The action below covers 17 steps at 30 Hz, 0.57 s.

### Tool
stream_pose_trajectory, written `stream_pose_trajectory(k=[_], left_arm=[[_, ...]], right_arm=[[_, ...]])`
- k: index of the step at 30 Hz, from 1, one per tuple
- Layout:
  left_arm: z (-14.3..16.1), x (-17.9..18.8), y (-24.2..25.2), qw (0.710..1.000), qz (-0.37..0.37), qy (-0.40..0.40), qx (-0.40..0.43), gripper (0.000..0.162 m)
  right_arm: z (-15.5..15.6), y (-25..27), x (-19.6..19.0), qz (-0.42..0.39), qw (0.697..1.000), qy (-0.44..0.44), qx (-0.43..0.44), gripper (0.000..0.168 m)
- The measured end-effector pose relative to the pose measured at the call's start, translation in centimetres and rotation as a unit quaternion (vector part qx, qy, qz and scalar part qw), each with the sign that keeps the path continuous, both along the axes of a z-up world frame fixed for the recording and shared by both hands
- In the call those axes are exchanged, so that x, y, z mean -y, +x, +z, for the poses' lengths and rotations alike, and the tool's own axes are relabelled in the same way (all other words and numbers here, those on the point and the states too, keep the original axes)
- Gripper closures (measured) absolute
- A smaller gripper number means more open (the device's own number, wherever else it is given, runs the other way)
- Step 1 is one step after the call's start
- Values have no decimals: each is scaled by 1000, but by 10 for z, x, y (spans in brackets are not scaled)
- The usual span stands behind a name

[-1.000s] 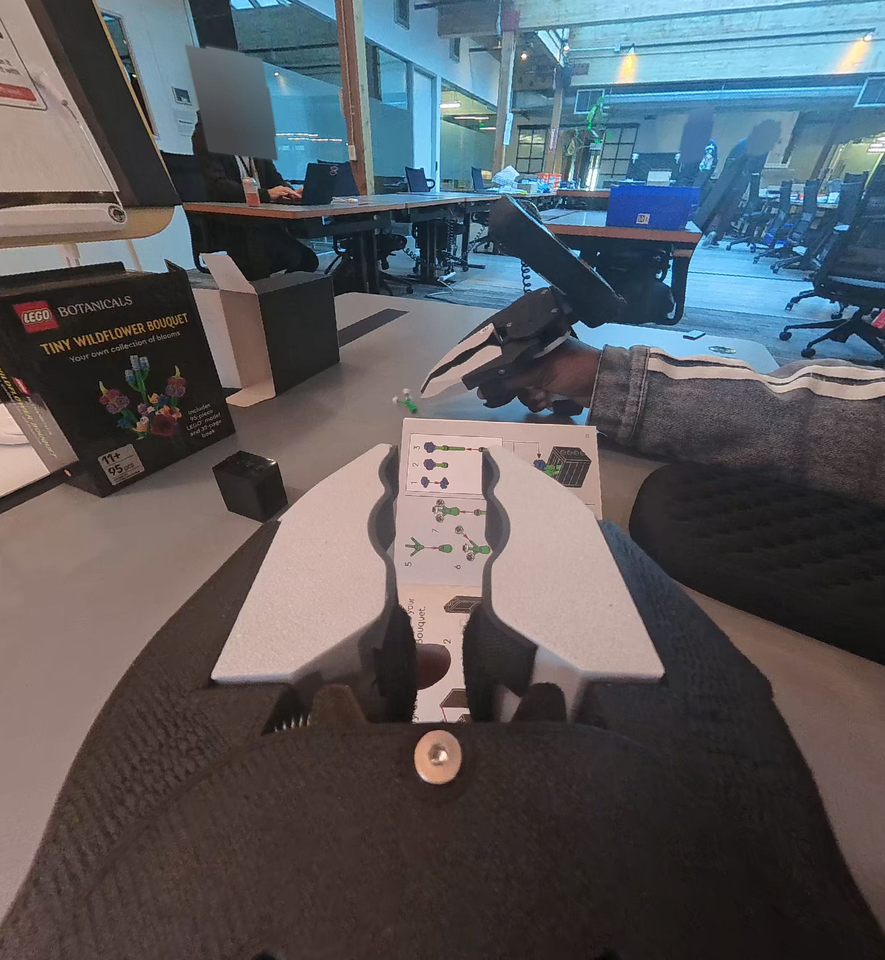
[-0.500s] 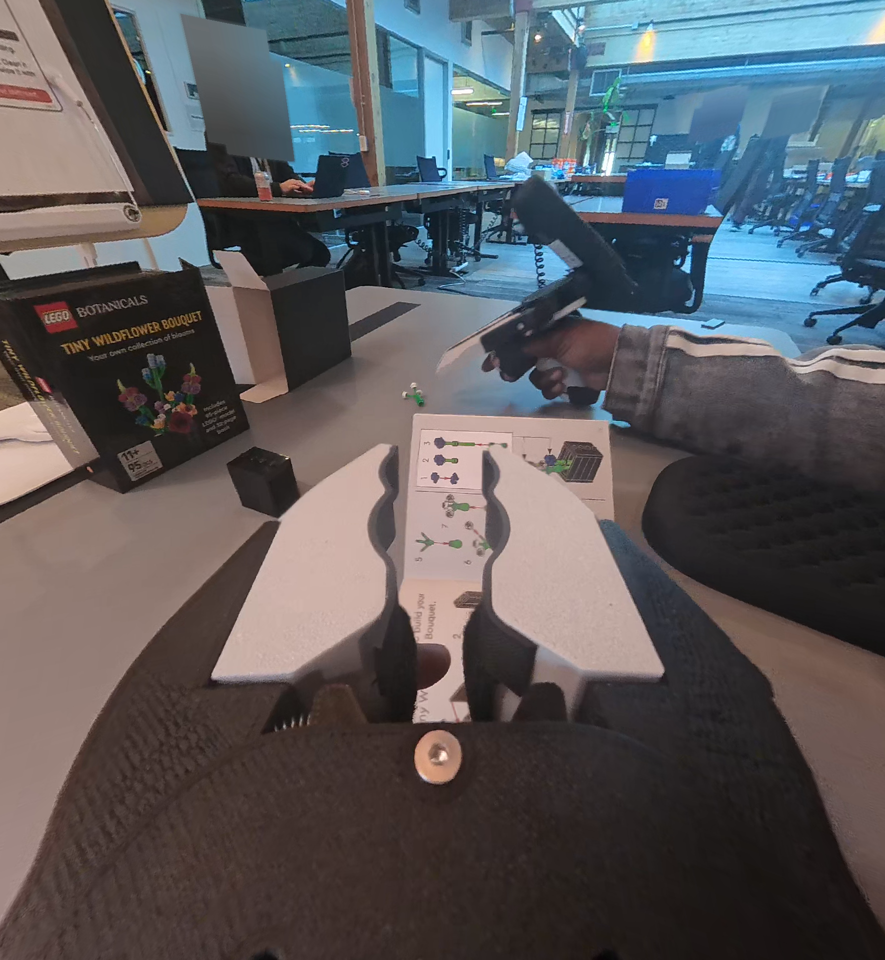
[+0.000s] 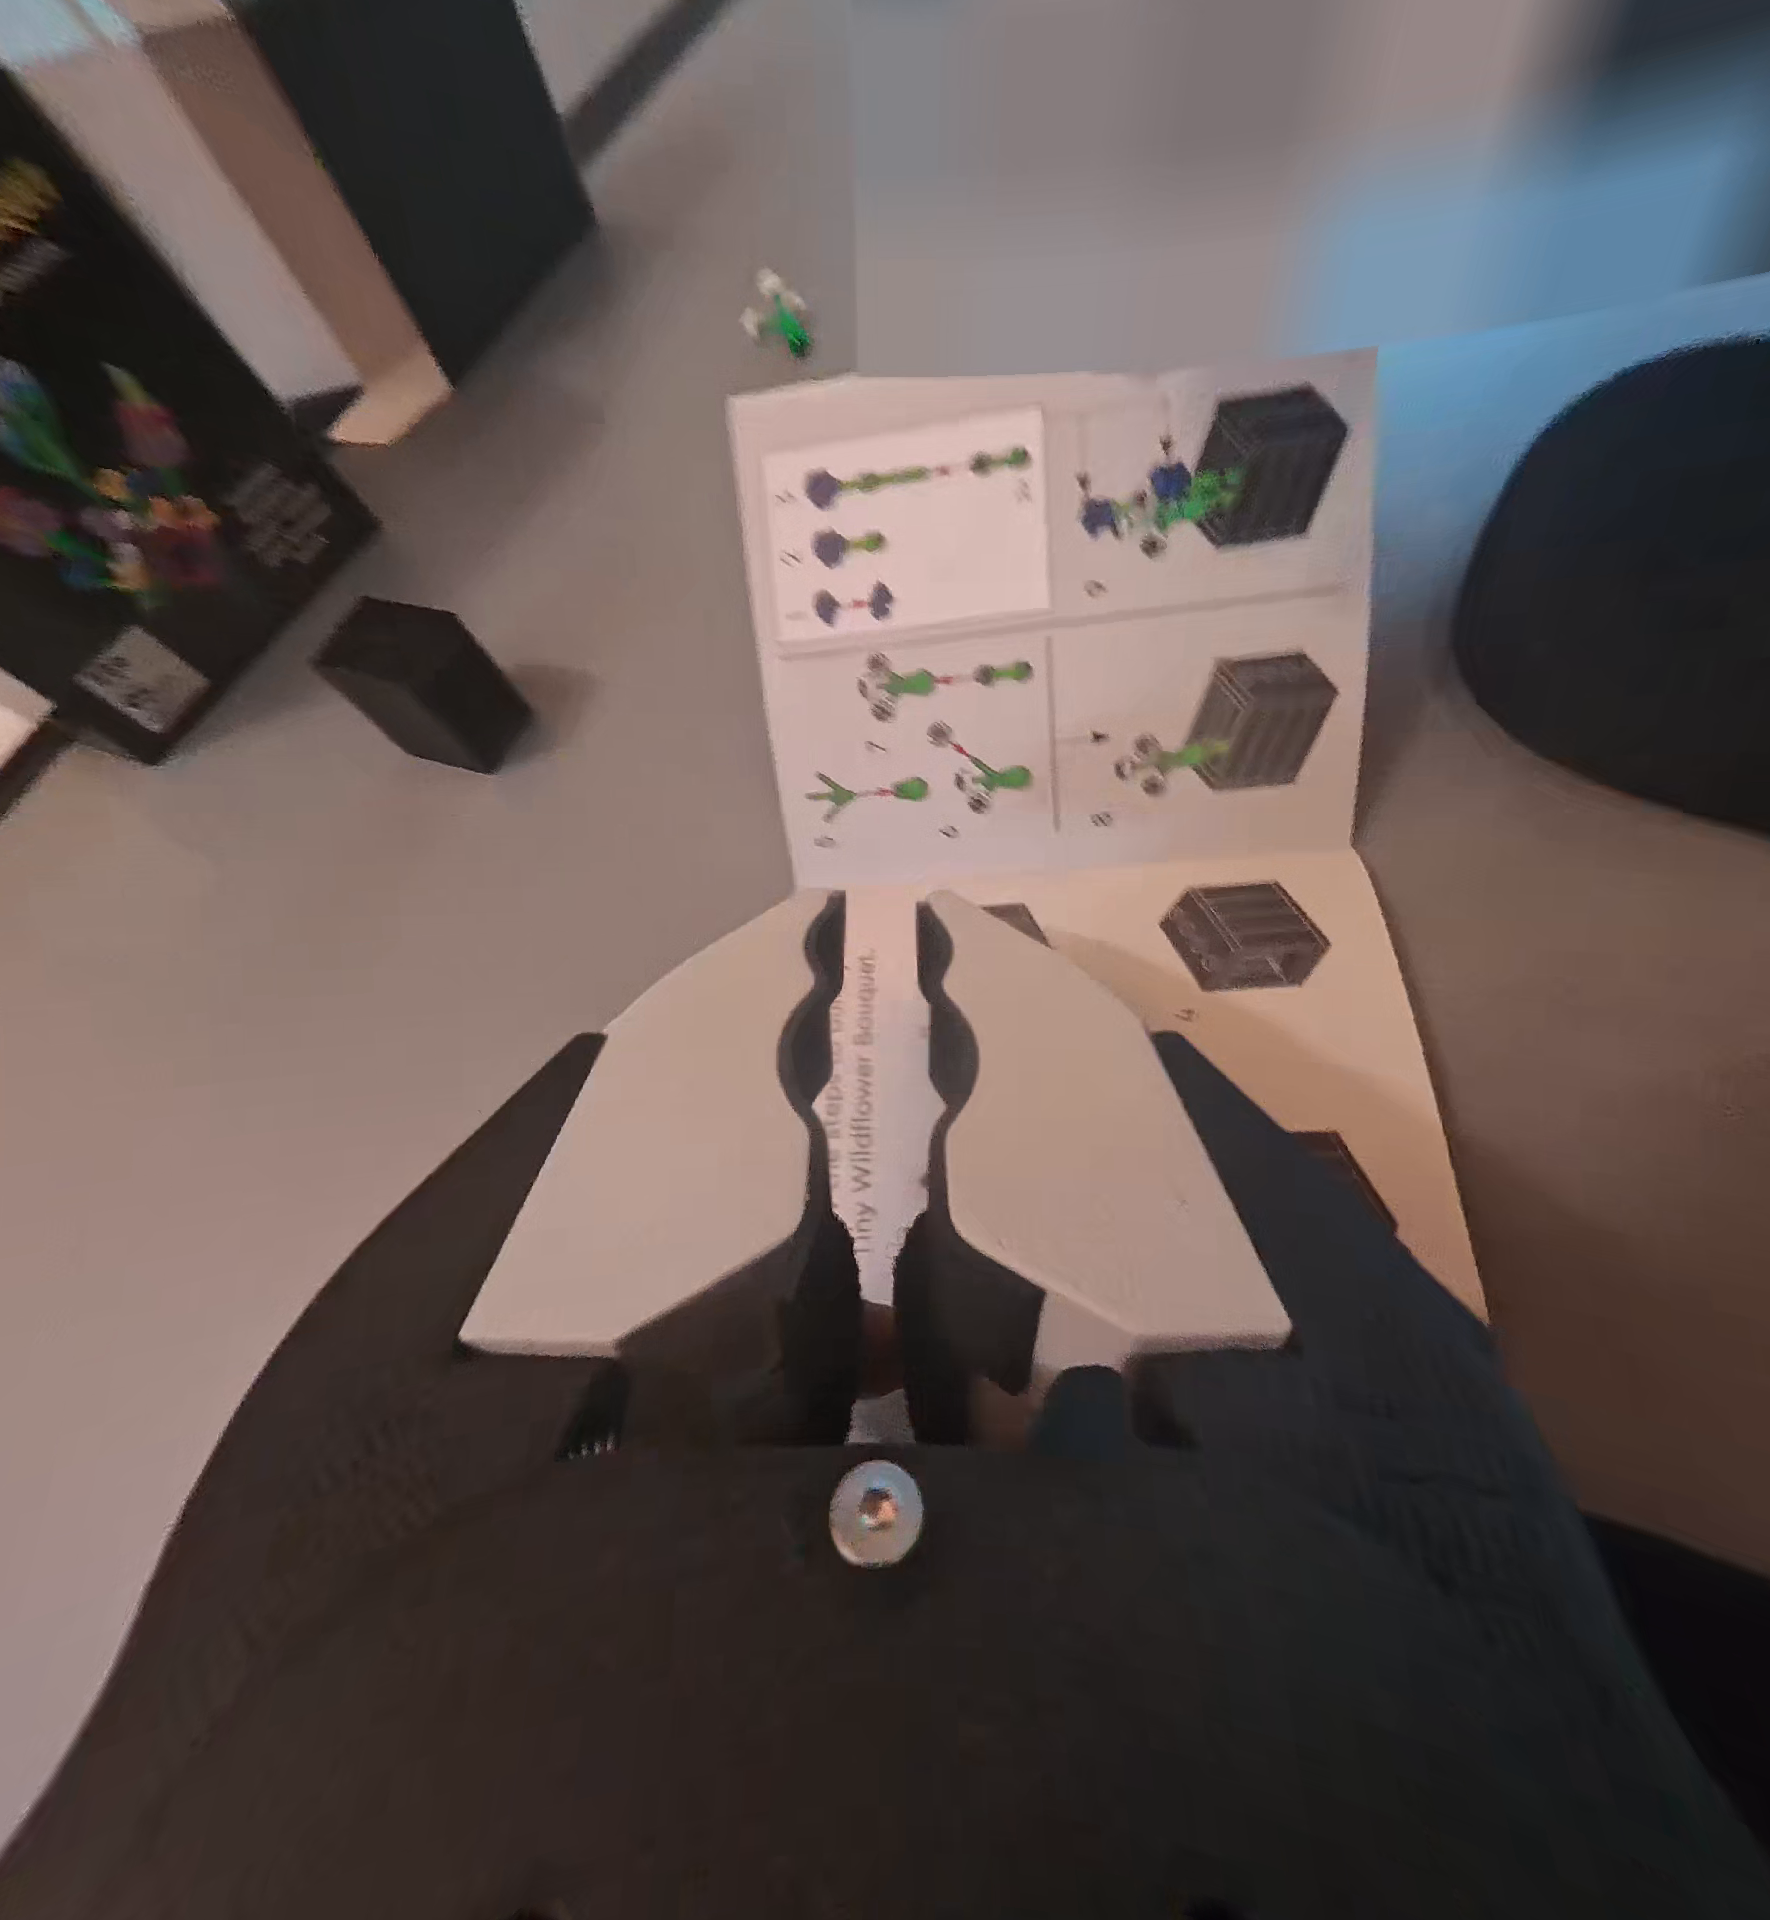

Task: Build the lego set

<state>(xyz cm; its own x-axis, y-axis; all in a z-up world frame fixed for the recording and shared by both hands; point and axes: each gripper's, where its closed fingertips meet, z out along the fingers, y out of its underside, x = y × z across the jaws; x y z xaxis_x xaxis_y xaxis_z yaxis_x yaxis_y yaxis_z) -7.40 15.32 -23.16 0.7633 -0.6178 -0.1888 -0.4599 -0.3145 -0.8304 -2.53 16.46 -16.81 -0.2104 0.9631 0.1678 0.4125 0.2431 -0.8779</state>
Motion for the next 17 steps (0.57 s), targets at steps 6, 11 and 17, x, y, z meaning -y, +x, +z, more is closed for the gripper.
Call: stream_pose_trajectory(k=[6,11,17], left_arm=[[-13,8,8,999,-33,-33,-24,149],[-21,9,5,997,-31,-54,-37,149],[-23,8,2,997,-22,-56,-44,148]], right_arm=[[-64,4,-7,-19,984,70,161,156],[-78,11,-12,-26,978,56,198,156],[-89,17,-10,-24,972,35,230,160]])
